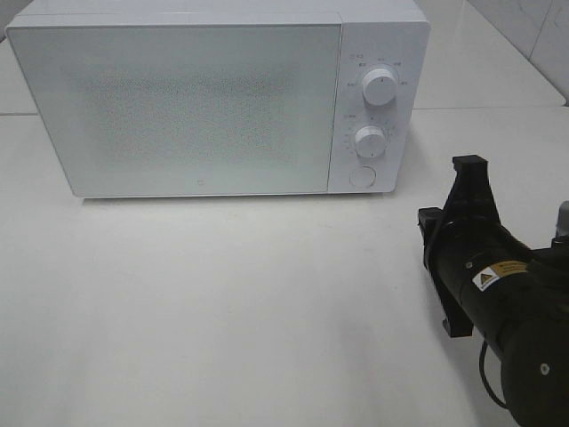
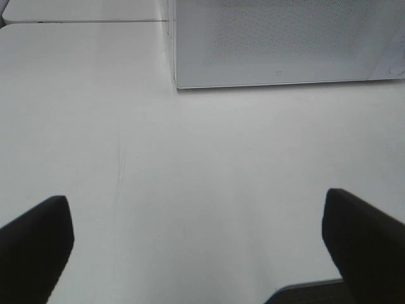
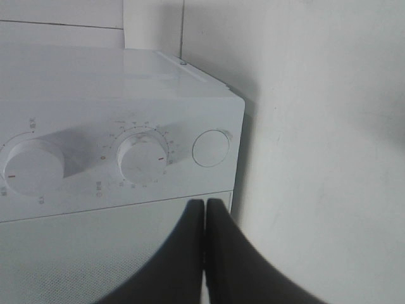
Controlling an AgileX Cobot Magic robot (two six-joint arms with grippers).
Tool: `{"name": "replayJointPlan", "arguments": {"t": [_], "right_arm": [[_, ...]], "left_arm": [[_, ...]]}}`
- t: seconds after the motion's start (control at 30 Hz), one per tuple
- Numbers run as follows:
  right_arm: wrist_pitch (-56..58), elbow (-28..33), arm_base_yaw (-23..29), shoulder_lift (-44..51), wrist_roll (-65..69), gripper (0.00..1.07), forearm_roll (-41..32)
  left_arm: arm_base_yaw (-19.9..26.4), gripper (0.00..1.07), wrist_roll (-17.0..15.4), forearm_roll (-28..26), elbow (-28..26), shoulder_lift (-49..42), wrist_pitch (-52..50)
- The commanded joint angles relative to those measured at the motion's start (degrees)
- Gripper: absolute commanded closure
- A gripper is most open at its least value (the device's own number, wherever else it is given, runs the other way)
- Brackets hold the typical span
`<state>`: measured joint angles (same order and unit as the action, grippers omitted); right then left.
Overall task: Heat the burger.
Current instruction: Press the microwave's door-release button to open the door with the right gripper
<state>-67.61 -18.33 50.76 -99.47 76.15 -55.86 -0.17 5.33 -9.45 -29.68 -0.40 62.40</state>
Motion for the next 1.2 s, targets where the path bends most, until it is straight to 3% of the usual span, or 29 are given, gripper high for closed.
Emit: {"name": "replayJointPlan", "arguments": {"t": [0.03,0.73,1.2], "right_arm": [[1.0,-2.1,-1.8,-1.9,1.8,1.07,1.5],[7.0,-17.0,-12.8,-12.9,4.2,1.07,10.6],[9.0,-23.9,-14.4,-19.5,4.5,1.07,12.3]], "left_arm": [[-0.3,0.07,-0.1,-0.5,0.1,-0.7,-0.9],[-0.3,0.07,-0.1,-0.5,0.1,-0.7,-0.9],[-0.3,0.07,-0.1,-0.5,0.1,-0.7,-0.9]]}}
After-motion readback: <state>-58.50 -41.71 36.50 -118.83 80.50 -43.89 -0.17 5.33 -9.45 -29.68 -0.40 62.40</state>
